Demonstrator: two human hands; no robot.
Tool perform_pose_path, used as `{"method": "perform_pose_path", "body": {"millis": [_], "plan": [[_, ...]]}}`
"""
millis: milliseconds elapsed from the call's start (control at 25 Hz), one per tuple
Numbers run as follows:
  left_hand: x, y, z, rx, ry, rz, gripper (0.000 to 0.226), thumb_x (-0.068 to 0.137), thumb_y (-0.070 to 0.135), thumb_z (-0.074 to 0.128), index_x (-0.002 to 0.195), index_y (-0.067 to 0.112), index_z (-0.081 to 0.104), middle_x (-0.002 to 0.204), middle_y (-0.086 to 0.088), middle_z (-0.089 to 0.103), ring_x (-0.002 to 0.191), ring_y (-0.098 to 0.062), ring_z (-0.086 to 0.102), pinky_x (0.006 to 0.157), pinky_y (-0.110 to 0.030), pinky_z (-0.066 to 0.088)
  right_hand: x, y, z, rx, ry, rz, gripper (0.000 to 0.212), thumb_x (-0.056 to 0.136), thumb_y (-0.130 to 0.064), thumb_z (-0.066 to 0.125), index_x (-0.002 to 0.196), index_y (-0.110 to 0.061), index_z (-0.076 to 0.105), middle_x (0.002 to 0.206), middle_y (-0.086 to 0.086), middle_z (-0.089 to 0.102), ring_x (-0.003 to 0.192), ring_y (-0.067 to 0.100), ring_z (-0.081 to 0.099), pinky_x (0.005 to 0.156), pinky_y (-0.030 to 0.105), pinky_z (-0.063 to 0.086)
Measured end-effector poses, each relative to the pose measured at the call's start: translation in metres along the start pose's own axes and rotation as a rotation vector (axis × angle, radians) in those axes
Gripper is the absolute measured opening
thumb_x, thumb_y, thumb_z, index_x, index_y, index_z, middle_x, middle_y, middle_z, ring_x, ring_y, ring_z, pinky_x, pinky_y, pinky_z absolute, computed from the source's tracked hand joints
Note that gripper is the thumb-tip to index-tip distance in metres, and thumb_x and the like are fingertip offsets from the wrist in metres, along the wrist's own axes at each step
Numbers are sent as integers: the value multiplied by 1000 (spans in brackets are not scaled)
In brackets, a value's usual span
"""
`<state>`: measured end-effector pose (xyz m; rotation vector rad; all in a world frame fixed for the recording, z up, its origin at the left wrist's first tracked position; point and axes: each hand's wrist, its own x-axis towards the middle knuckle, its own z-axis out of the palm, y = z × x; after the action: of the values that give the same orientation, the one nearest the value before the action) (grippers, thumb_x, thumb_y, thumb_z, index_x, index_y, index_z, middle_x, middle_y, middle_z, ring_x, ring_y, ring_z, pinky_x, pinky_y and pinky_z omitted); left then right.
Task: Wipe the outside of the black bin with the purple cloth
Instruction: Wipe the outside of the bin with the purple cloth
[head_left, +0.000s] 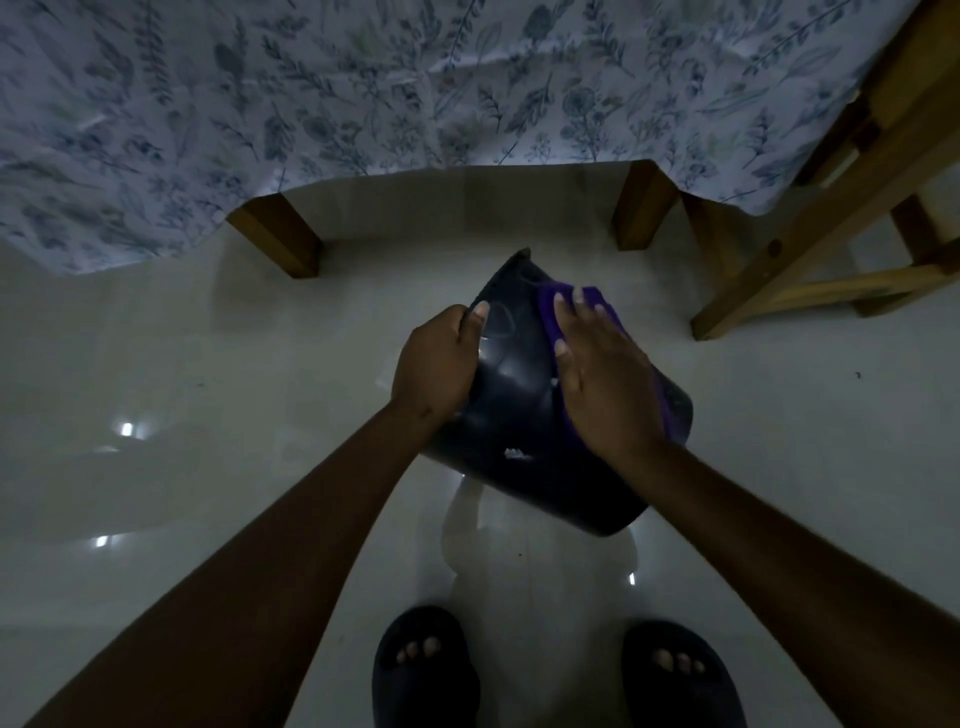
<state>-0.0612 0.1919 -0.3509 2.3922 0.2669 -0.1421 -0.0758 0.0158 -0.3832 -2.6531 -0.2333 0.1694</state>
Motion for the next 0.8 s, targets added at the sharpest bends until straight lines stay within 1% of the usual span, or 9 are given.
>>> {"method": "perform_pose_path", "body": {"millis": [120, 200, 280, 360, 400, 520, 600, 720, 800], "plan": [[11, 10, 1, 46, -49, 4, 41, 102, 42, 30, 87, 13, 56, 77, 1, 58, 71, -15, 54, 63, -26, 38, -56, -16, 11, -113, 0, -84, 56, 97, -35, 23, 150, -22, 15, 160, 4, 16, 148, 25, 9, 115, 45, 14], [13, 11, -2, 30, -90, 18, 37, 103, 40, 30, 87, 17, 54, 71, 8, 52, 66, -7, 50, 57, -20, 35, -39, -8, 6, -97, 6, -115, 53, 98, -35, 22, 150, -23, 17, 159, 3, 20, 148, 24, 13, 116, 44, 15], [12, 7, -3, 14, -124, 34, 35, 103, 40, 30, 88, 18, 53, 73, 9, 52, 67, -6, 49, 60, -20, 35, 7, 8, -5, 45, -41, 18, 50, 101, -35, 22, 149, -23, 22, 158, 3, 26, 145, 22, 23, 117, 43, 22], [12, 4, -4, 16, -120, 13, 36, 102, 43, 29, 89, 19, 54, 80, 3, 57, 74, -13, 53, 68, -25, 37, 41, 23, -13, 264, -136, 165, 50, 102, -37, 22, 150, -23, 24, 157, 3, 28, 144, 20, 27, 117, 41, 23], [12, 5, -4, 30, -114, -5, 39, 102, 44, 29, 88, 17, 54, 83, 1, 58, 77, -17, 55, 70, -28, 39, 41, 20, -14, 273, -152, 183, 50, 102, -37, 23, 150, -22, 24, 157, 4, 27, 144, 21, 26, 117, 41, 22], [17, 2, 0, 100, -95, -12, 45, 101, 46, 29, 88, 13, 56, 83, -4, 60, 80, -24, 57, 71, -31, 41, -23, -9, 4, 0, -38, 53, 55, 100, -38, 24, 151, -19, 15, 160, 6, 18, 147, 26, 14, 118, 45, 18], [19, 2, 0, 92, -108, 6, 42, 102, 44, 29, 86, 15, 55, 80, -2, 58, 76, -20, 55, 69, -30, 38, -62, -24, 13, -68, -8, -59, 58, 98, -39, 24, 151, -20, 14, 160, 5, 15, 148, 25, 8, 117, 45, 14], [21, 7, -5, 64, -158, 39, 39, 102, 42, 30, 84, 16, 53, 71, 6, 51, 66, -9, 49, 60, -22, 34, -23, -7, 8, -56, -25, -118, 54, 99, -37, 22, 151, -24, 14, 160, 3, 18, 148, 22, 12, 116, 45, 19], [20, 8, -5, 58, -188, 45, 40, 102, 43, 30, 84, 16, 54, 71, 8, 52, 66, -5, 49, 59, -18, 35, 19, 13, -4, 160, -97, 28, 51, 101, -35, 24, 151, -25, 18, 159, 2, 21, 146, 20, 20, 117, 43, 22]]}}
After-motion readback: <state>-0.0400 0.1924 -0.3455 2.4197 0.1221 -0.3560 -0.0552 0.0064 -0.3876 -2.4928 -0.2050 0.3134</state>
